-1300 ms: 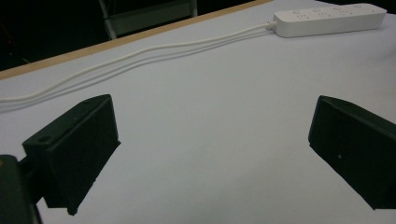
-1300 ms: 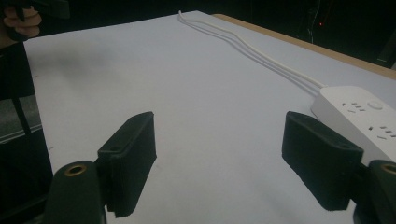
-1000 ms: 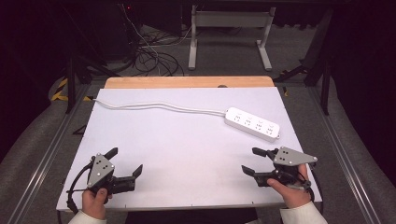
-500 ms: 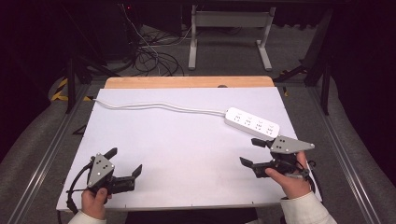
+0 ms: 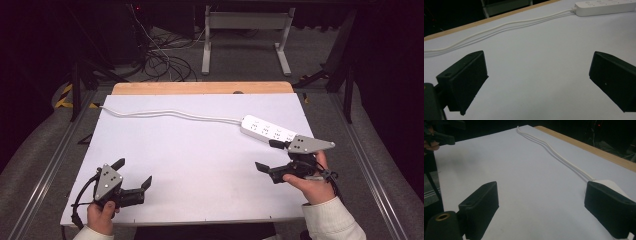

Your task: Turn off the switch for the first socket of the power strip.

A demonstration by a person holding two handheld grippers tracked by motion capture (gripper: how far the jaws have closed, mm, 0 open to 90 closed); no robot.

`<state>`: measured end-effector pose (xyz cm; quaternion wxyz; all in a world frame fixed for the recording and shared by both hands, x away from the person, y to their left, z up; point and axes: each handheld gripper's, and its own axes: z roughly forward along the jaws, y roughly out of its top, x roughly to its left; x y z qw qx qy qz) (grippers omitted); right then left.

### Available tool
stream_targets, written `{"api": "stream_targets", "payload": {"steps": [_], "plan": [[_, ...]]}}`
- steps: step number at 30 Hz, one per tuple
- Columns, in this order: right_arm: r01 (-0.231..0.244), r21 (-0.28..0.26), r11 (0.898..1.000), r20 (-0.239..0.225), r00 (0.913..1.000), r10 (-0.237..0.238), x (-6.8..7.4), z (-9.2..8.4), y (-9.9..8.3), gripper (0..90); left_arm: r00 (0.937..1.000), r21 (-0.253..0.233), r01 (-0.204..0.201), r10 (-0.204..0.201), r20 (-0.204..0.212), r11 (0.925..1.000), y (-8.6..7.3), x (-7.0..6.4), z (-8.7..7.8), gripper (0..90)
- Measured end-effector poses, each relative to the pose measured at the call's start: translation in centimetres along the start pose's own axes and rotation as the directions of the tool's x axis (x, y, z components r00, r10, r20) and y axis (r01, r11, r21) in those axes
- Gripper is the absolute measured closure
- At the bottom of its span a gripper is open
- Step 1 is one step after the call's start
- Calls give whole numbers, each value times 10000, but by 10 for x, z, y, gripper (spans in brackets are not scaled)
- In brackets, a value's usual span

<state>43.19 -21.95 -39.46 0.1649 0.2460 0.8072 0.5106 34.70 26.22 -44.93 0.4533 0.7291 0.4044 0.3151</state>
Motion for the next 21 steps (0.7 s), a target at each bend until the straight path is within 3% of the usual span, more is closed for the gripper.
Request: {"api": "stream_targets", "payload": {"steps": [4, 5, 8, 13, 21], "plan": [[-85, 103, 9999, 102, 9999, 84, -1, 3, 4, 115, 10000, 1, 46, -46, -13, 10000, 0, 0, 0, 20], [223, 288, 9993, 306, 9993, -232, -2, 4, 8, 127, 10000, -10, 49, -49, 1, 10000, 0, 0, 0, 20], [390, 354, 9986, 359, 9985, -402, -5, 6, 14, 166, 10000, 19, -6, 6, -45, 10000, 0, 0, 0, 20], [218, 361, 9991, 503, 9985, -236, -12, 8, 23, 270, 10000, 29, 7, -7, -42, 10000, 0, 0, 0, 20], [113, 687, 9976, 888, 9959, -174, -24, 15, 36, 336, 10000, 58, 13, -13, -26, 10000, 0, 0, 0, 20]]}}
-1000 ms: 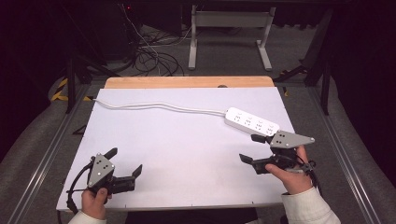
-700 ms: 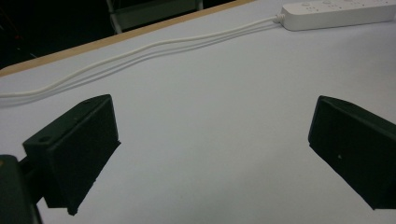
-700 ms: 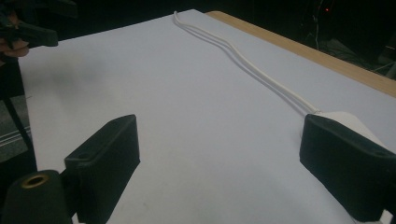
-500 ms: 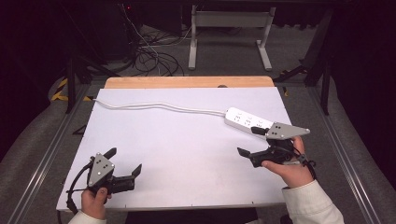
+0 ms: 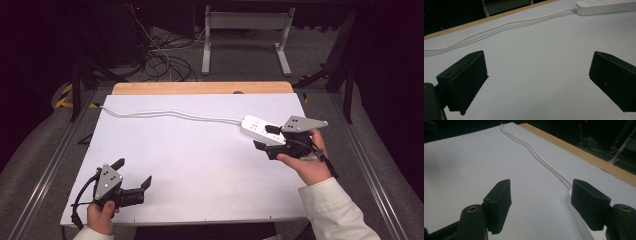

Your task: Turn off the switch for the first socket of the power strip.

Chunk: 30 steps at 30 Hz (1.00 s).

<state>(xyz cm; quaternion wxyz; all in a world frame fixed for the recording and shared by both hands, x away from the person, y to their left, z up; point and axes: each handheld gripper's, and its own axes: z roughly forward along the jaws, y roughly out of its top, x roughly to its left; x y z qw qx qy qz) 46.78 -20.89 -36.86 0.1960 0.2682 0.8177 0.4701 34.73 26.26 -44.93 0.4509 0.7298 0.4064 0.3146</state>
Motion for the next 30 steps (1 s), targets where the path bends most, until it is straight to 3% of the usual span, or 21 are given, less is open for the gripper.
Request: {"api": "stream_targets", "payload": {"steps": [18, 30], "plan": [[-719, 557, 9958, 691, 9953, 680, -30, 23, 16, 456, 10000, -12, 20, -20, 48, 10000, 0, 0, 0, 20], [-722, 863, 9937, 1239, 9904, 612, -56, 50, 17, 479, 9999, 9, 4, -4, 121, 10000, 0, 0, 0, 20]]}}
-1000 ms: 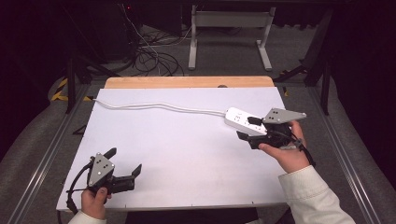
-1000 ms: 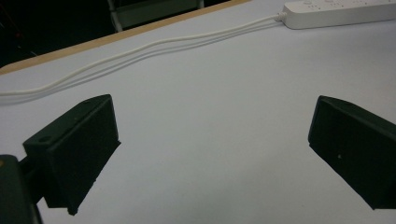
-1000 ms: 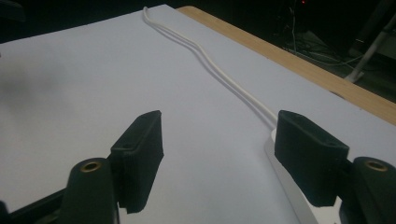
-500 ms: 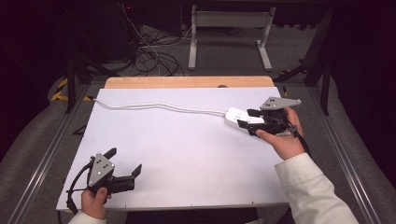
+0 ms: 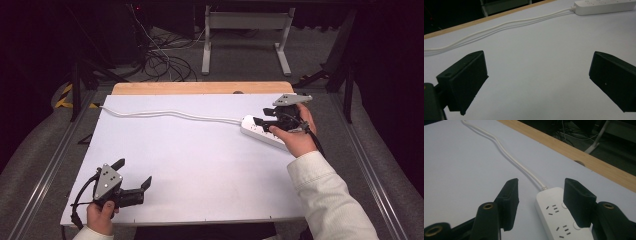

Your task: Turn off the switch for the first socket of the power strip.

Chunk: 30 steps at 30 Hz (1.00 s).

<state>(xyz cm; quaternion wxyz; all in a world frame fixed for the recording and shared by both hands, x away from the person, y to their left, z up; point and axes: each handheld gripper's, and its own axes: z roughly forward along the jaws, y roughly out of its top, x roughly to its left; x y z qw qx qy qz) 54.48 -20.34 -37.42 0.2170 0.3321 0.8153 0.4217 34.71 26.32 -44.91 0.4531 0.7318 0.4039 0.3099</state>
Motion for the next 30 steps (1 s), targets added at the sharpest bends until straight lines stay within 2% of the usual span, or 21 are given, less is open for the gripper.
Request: {"api": "stream_targets", "payload": {"steps": [5, 14, 18, 20, 22, 23, 25, 26, 28, 30], "plan": [[-163, 78, 9998, 123, 9998, 162, -8, 9, -1, 527, 10000, 37, 20, -20, -7, 10000, 0, 1, 0, 20], [-403, 225, 9989, 309, 9987, 396, -19, 22, -4, 530, 10000, 56, -31, 31, 24, 10000, 0, 1, 0, 20], [-418, 243, 9988, 416, 9983, 407, -22, 26, -4, 582, 10000, 87, -69, 69, 38, 9999, 0, 2, 1, 20], [-496, 93, 9987, 437, 9978, 491, -25, 26, -3, 656, 9999, 74, -37, 36, 94, 10000, -1, 1, 1, 20], [-374, 150, 9992, 419, 9984, 368, -28, 28, -2, 735, 9999, 88, -55, 54, 97, 9999, -1, 1, 1, 20], [-374, 150, 9992, 419, 9984, 368, -28, 28, -2, 735, 9999, 85, -53, 52, 103, 9999, -1, 1, 1, 20], [-517, 439, 9977, 257, 9984, 506, -30, 33, -2, 823, 9999, 90, -52, 51, 101, 9999, -1, 1, 1, 20], [-517, 439, 9977, 257, 9984, 506, -30, 33, -2, 823, 9999, 101, -93, 92, 78, 9999, -1, 2, 1, 20], [-512, 702, 9962, 221, 9985, 498, -32, 38, -2, 888, 9999, 118, -84, 83, 66, 9999, -1, 2, 1, 20], [-540, 770, 9956, 255, 9983, 522, -33, 41, -3, 900, 9999, 105, -97, 96, 81, 9999, -1, 2, 1, 21]]}}
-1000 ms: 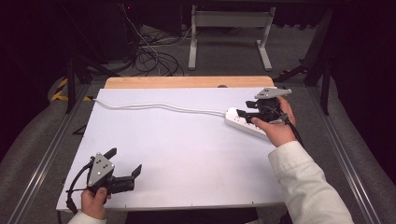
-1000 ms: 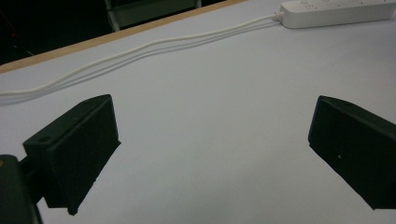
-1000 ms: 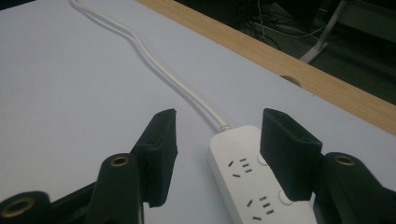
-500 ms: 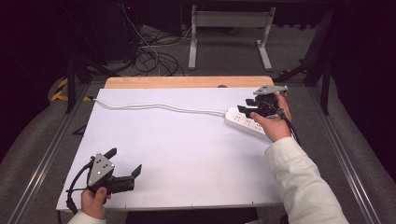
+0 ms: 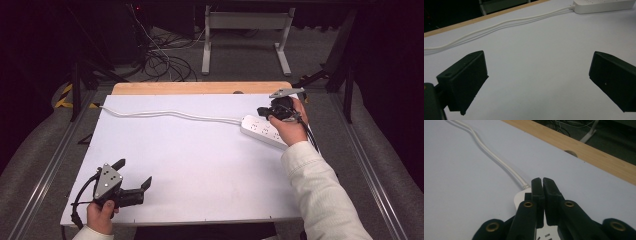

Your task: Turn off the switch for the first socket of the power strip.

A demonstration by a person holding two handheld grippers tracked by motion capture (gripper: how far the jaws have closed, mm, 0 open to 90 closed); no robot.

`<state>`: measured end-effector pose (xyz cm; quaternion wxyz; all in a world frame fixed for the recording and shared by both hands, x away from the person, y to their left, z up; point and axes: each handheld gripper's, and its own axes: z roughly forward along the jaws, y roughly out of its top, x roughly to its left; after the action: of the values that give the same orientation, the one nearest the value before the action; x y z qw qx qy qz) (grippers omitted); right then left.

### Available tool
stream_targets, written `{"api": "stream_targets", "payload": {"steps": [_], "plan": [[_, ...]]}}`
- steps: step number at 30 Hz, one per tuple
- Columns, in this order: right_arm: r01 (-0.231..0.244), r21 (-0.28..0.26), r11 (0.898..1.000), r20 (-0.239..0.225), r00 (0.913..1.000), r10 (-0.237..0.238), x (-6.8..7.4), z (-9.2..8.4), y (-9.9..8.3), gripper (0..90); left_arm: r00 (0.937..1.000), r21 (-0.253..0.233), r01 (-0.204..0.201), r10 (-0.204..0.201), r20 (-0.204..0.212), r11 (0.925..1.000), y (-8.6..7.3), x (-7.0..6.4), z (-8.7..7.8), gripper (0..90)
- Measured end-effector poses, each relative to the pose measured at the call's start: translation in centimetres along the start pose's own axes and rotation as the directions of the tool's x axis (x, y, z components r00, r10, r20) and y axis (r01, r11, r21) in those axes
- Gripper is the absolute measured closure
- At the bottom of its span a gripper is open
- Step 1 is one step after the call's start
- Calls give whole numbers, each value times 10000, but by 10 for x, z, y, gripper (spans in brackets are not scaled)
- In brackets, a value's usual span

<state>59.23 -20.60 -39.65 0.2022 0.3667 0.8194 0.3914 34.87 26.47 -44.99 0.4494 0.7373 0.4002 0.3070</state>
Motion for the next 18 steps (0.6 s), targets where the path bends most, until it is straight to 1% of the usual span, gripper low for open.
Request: {"api": "stream_targets", "payload": {"steps": [4, 5, 6, 9, 11, 12, 13, 14, 18], "plan": [[-123, 182, 9998, 27, 9999, 122, -3, 7, -2, 900, 10000, 14, 8, -8, -12, 10000, 0, 0, 0, 21], [-262, 318, 9992, -5, 9997, 263, -4, 11, -3, 900, 10000, 15, 10, -10, -10, 10000, 0, 0, 0, 21], [-262, 318, 9992, -5, 9997, 263, -4, 11, -3, 900, 10000, 27, 17, -17, 6, 10000, 0, 0, 0, 21], [-370, 584, 9976, 51, 9993, 368, -6, 18, -5, 900, 9999, 2, 105, -105, 26, 9999, 0, -1, 0, 20], [-431, 629, 9971, 109, 9990, 425, -6, 20, -5, 900, 9999, 4, 112, -112, 26, 9999, 0, -1, 1, 21], [-407, 655, 9970, 96, 9991, 402, -7, 21, -6, 900, 9999, 5, 117, -117, 24, 9999, 0, -1, 1, 20], [-365, 693, 9969, 225, 9991, 350, -8, 23, -7, 900, 9999, 3, 127, -127, 32, 9999, 0, -1, 1, 20], [-355, 684, 9970, 261, 9991, 338, -8, 25, -7, 900, 9999, 13, 122, -122, 49, 9999, 0, -1, 1, 20], [-348, 824, 9960, 326, 9990, 322, -9, 30, -8, 900, 9999, 5, 123, -123, 37, 9999, 0, 0, 1, 21]]}}
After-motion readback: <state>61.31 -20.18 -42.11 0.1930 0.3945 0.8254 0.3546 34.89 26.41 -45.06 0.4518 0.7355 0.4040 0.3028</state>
